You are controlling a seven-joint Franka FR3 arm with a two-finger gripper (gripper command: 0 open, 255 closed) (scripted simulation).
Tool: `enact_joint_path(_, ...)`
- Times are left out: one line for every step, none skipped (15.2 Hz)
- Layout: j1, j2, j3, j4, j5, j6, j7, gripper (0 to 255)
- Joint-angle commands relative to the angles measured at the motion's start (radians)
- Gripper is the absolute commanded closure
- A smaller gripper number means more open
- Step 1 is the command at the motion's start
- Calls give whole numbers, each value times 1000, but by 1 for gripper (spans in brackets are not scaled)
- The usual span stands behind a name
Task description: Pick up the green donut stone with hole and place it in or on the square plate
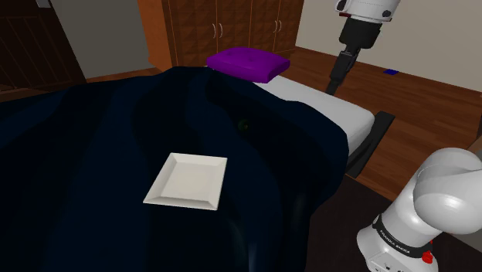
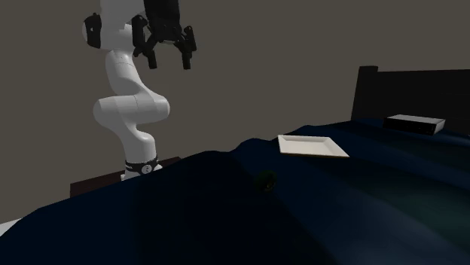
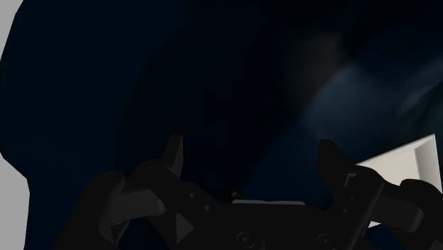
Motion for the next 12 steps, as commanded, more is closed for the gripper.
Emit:
enact_joint_path(0, 0, 0, 0, 0, 0, 0, 0)
enact_joint_path(1, 20, 1, -12, 5, 36, -1, 0)
enact_joint_path(3, 41, 1, -24, 11, 72, -3, 0)
enact_joint_path(5, 64, 2, -33, 17, 107, -5, 0)
enact_joint_path(6, 87, 3, -41, 22, 143, -7, 0)
enact_joint_path(8, 112, 4, -48, 28, 178, -9, 0)
enact_joint_path(10, 139, 5, -53, 34, 212, -12, 0)
enact_joint_path(12, 166, 6, -57, 40, 247, -14, 0)
enact_joint_path(14, 194, 6, -59, 45, 281, -17, 0)
enact_joint_path(16, 224, 7, -59, 52, 314, -20, 0)
enact_joint_path(19, 254, 8, -59, 58, 347, -23, 0)
enact_joint_path(21, 285, 9, -56, 64, 379, -27, 0)
